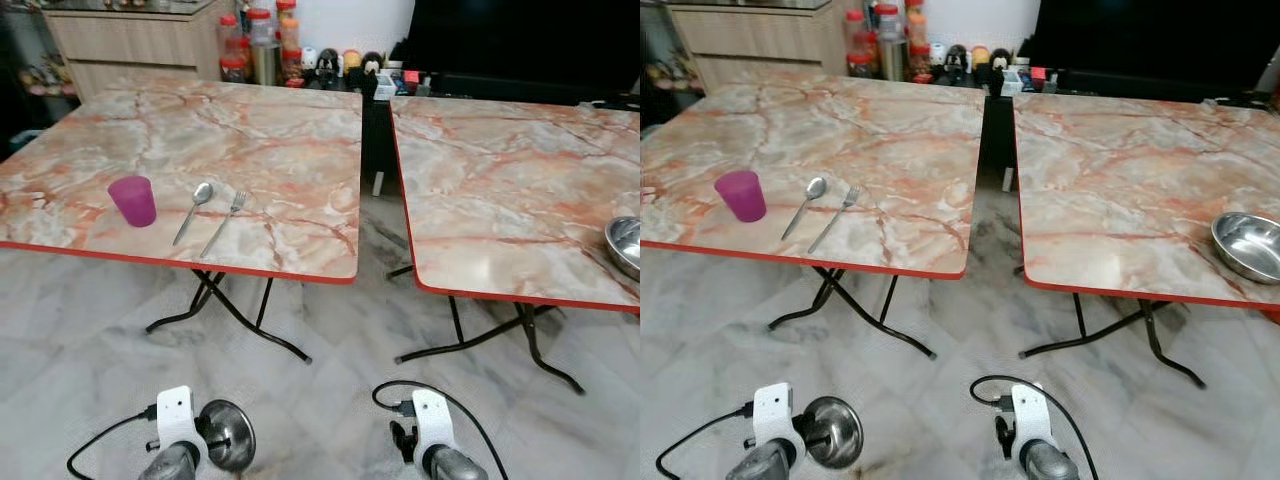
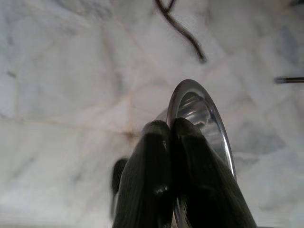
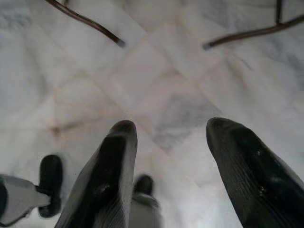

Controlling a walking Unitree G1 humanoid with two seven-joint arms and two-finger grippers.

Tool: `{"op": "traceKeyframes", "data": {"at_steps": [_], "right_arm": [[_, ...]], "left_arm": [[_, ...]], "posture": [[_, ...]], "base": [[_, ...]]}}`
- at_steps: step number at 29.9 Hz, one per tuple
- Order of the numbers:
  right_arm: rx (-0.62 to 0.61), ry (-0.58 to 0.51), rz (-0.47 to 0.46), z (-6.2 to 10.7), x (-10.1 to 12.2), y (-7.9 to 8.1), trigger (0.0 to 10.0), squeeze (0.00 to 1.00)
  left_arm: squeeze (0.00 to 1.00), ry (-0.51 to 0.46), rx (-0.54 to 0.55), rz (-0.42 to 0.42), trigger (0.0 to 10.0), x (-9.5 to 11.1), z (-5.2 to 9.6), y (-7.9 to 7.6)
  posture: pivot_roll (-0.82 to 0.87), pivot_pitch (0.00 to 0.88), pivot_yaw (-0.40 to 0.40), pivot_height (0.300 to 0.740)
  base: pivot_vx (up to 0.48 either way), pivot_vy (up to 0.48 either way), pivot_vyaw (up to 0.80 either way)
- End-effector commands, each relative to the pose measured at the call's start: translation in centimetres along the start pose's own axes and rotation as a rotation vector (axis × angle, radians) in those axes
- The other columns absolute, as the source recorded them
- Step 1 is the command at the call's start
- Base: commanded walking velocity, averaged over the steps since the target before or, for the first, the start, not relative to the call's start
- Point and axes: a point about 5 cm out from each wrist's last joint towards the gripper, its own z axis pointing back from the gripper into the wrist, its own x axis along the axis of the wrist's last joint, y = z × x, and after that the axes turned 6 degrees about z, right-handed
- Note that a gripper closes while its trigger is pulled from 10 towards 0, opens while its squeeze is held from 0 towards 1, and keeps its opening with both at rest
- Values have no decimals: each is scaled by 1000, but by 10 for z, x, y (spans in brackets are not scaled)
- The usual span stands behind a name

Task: Setting the table

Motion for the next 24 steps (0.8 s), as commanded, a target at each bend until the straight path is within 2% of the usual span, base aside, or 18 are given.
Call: {"op": "traceKeyframes", "data": {"at_steps": [1, 8, 14, 24], "right_arm": [[0, -8, -6, -1, 4, 1, 10000, 0], [0, -9, 19, -1, 3, 0, 10000, 0], [-4, -5, 13, 0, 2, -1, 10000, 0], [-10, -3, -9, 0, 1, -1, 10000, 0]], "left_arm": [[0, 4, 3, -12, 10000, 0, 0, 3], [0, 3, 11, -8, 10000, 1, 0, 4], [0, 7, 16, -2, 10000, -2, 1, 4], [0, 5, 26, 10, 10000, -3, 2, 7]], "posture": [[98, 39, -26, 740], [98, 50, -31, 740], [97, 61, -36, 740], [94, 75, -40, 740]], "base": [[0, -334, 0], [0, -331, 0], [0, -329, 646], [0, -329, 0]]}}
